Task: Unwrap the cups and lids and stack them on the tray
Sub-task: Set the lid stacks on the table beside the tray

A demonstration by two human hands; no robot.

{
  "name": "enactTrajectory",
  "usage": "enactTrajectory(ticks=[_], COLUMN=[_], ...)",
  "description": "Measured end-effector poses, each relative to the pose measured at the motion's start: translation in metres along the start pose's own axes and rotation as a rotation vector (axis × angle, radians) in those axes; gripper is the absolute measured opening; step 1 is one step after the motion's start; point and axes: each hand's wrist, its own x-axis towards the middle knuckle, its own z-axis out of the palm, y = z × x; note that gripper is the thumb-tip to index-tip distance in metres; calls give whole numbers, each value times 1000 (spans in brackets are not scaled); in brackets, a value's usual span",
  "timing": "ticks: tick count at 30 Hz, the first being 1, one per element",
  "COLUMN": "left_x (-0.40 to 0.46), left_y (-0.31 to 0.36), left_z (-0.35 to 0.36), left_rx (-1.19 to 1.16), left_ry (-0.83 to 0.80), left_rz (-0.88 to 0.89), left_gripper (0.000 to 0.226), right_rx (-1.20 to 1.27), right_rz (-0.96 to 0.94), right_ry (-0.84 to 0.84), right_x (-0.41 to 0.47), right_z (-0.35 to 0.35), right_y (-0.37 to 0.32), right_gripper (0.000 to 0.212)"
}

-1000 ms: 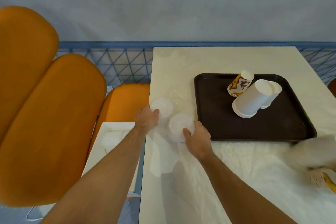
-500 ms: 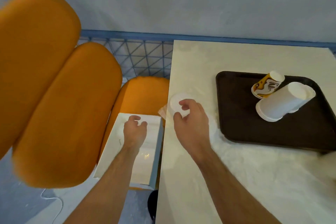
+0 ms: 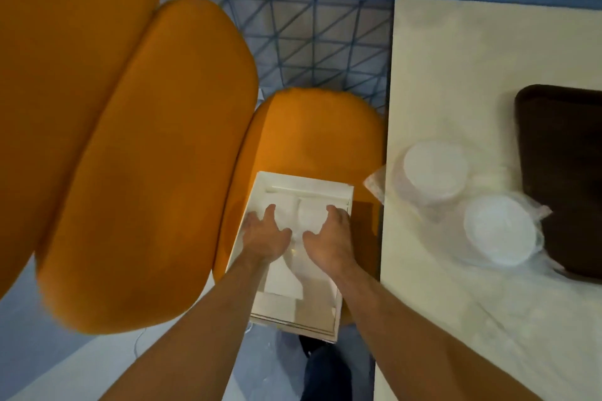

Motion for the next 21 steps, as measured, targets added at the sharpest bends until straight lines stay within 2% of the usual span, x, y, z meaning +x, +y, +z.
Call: enactTrajectory(ticks=[9, 13, 17, 21], left_x=[29, 37, 49, 54], left_y=[6, 9, 6, -1], left_z=[22, 21, 20, 19], left_rx=[307, 299, 181, 81], left_ry=[129, 153, 77, -36], left_rz=[71, 114, 101, 80], left_gripper=[71, 75, 81, 91], right_rx=[-502, -579, -612, -637], right_rz=[-69, -95, -112, -126], right_ry=[-87, -73, 3, 3], right_x=[45, 53, 64, 71], right_z=[27, 31, 35, 35], right_y=[4, 6, 6, 10], right_gripper=[87, 86, 78, 86])
